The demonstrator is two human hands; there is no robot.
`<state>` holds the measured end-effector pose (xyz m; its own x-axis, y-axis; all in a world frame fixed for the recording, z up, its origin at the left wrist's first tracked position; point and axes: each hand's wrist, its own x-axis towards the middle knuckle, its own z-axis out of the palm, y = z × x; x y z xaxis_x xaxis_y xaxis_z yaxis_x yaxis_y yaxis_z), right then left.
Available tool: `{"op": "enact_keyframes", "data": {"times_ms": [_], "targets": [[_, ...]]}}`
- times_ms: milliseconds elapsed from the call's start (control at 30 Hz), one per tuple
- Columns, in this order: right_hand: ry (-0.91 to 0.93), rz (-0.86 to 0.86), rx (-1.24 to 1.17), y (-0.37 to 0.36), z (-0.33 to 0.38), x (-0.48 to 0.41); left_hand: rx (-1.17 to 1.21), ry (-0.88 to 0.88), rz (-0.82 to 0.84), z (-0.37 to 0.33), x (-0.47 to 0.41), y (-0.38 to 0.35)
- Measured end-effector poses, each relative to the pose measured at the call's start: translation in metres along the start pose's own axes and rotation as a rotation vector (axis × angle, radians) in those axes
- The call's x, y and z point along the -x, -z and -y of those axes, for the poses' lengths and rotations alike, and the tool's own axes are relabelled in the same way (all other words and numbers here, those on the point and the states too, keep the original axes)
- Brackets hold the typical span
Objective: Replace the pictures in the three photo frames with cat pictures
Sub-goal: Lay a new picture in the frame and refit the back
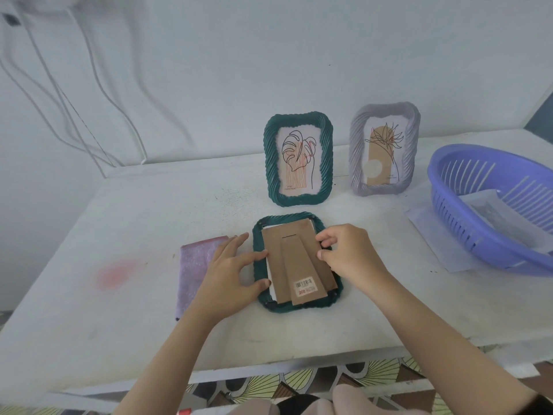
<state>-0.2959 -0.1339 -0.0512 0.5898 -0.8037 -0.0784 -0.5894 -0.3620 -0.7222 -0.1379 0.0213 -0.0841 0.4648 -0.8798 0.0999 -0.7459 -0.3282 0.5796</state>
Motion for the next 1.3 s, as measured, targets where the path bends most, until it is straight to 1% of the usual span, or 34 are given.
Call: {"op": "enact_keyframes", "data": {"times_ms": [300, 467, 633, 733, 933, 1100, 1300], "targets": [[-0.142, 0.048, -0.179, 0.009, 0.005, -0.006, 0.005, 0.028, 0.035, 0.001, -0.001, 0.002], [-0.184, 0.020, -0.209, 0.006, 0.006, -0.001, 0.012, 0.032, 0.040, 0.000, 0.002, 0.002], [-0.218, 0.016, -0.310, 0.009, 0.007, 0.004, -0.013, 0.047, 0.060, 0.002, 0.001, 0.001], [-0.221, 0.008, -0.397, 0.009, 0.006, 0.007, -0.001, 0.046, 0.046, 0.002, 0.001, 0.000], [-0.213, 0.001, -0.454, 0.011, 0.004, 0.011, -0.015, 0.047, 0.070, 0.000, 0.003, 0.001], [-0.227, -0.002, -0.526, 0.015, 0.001, 0.012, 0.060, 0.042, 0.044, -0.003, 0.006, 0.003], [-0.242, -0.029, -0.534, 0.016, -0.003, 0.011, 0.057, 0.024, 0.066, -0.002, 0.006, 0.003]]}}
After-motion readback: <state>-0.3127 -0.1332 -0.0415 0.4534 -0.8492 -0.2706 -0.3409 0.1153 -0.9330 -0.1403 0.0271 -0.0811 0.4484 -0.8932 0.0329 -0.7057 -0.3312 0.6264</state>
